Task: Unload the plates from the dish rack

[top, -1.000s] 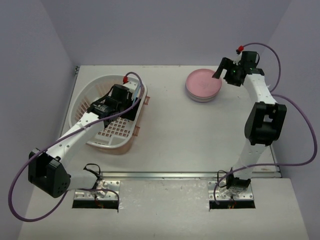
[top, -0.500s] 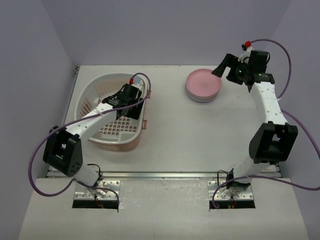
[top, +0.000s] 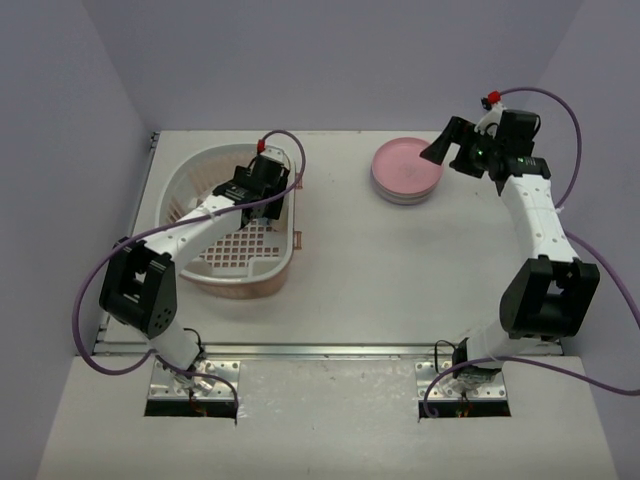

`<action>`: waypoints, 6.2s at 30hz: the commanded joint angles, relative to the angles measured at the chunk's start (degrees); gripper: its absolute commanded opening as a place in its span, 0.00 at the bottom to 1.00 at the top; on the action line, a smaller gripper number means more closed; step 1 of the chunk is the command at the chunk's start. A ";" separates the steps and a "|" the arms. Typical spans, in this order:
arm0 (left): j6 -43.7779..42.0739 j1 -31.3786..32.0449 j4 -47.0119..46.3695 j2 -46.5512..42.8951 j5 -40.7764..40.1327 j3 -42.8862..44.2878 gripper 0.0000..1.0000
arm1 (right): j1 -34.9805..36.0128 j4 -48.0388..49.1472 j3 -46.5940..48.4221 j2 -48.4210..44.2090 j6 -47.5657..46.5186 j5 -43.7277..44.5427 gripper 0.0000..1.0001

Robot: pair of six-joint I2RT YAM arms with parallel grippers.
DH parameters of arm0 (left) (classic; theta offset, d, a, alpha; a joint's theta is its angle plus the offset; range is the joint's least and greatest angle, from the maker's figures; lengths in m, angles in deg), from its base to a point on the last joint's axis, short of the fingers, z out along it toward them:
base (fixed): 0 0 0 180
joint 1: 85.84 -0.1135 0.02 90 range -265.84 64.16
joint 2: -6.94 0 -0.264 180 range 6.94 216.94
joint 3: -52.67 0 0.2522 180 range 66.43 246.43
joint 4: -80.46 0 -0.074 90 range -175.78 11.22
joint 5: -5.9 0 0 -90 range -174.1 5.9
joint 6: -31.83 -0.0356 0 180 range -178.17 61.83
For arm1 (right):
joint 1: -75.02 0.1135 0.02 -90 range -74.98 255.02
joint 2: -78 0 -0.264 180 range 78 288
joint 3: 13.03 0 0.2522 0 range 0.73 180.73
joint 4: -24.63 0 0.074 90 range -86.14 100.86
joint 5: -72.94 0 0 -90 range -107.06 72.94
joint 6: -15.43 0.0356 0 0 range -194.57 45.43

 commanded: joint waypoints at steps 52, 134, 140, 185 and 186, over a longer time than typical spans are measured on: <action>-12.82 5.97 -17.70 12.79 -43.78 13.36 0.00 | -0.07 4.23 -3.67 -4.21 1.22 -5.03 0.99; 3.75 -3.49 0.27 -19.63 1.67 6.91 0.95 | -0.28 1.89 24.39 27.76 2.40 6.66 0.00; 3.76 -3.10 0.28 -18.84 1.43 5.85 0.95 | -1.84 1.97 25.22 31.81 2.30 6.22 0.01; 8.63 4.21 12.23 10.29 -12.62 25.26 0.66 | -2.62 8.43 -12.58 -9.97 1.53 -1.48 0.99; 8.67 3.70 12.23 10.02 -12.96 25.02 0.65 | -2.62 8.51 -12.58 -9.95 1.60 -1.62 0.99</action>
